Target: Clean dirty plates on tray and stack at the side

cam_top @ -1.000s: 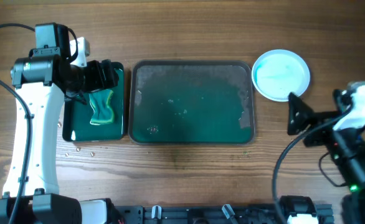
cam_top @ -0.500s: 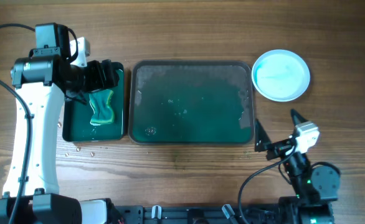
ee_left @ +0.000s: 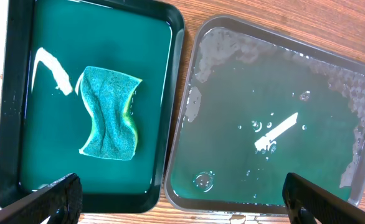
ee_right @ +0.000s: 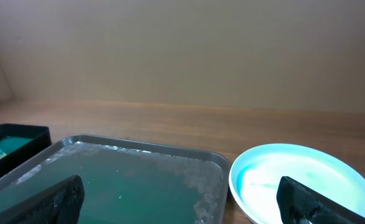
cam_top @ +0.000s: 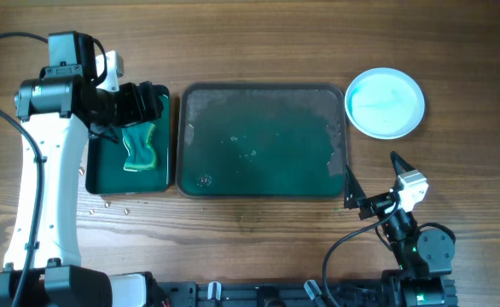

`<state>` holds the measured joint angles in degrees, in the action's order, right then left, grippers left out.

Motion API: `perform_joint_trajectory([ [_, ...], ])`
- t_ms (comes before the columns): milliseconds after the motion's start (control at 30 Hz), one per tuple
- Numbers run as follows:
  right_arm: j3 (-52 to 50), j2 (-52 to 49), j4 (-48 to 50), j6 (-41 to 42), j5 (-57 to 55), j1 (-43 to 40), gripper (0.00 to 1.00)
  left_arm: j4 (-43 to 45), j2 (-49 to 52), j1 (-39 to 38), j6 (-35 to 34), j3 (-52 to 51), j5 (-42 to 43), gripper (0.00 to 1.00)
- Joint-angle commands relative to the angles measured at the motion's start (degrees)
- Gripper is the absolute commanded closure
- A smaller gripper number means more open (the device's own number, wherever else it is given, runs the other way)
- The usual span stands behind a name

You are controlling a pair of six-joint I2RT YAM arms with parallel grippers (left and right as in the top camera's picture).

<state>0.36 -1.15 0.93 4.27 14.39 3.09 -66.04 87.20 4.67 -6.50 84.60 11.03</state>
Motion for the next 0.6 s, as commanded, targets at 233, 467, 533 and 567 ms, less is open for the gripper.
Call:
perform_joint_trajectory([
  [233,-0.07,0.94,0.35,0.76,0.44,0.28,0.00,-0.04,0.20,-0.04,-0.35,0.26,0.72,0.00],
  [467,-0.07,0.94,0.33,0.79,0.44,0.28,0.00,-0.04,-0.68,0.00,-0.35,0.24,0.70,0.00],
  [533,-0.07,0.94,0.33,0.79,0.44,0.28,0.00,-0.07,-2.64,-0.44,-0.33,0.02,0.66,0.00],
  [567,-0.07,0.94,0.35,0.79,0.44,0.28,0.00,-0.07,-4.11,-0.74,-0.33,-0.11,0.20,0.00],
])
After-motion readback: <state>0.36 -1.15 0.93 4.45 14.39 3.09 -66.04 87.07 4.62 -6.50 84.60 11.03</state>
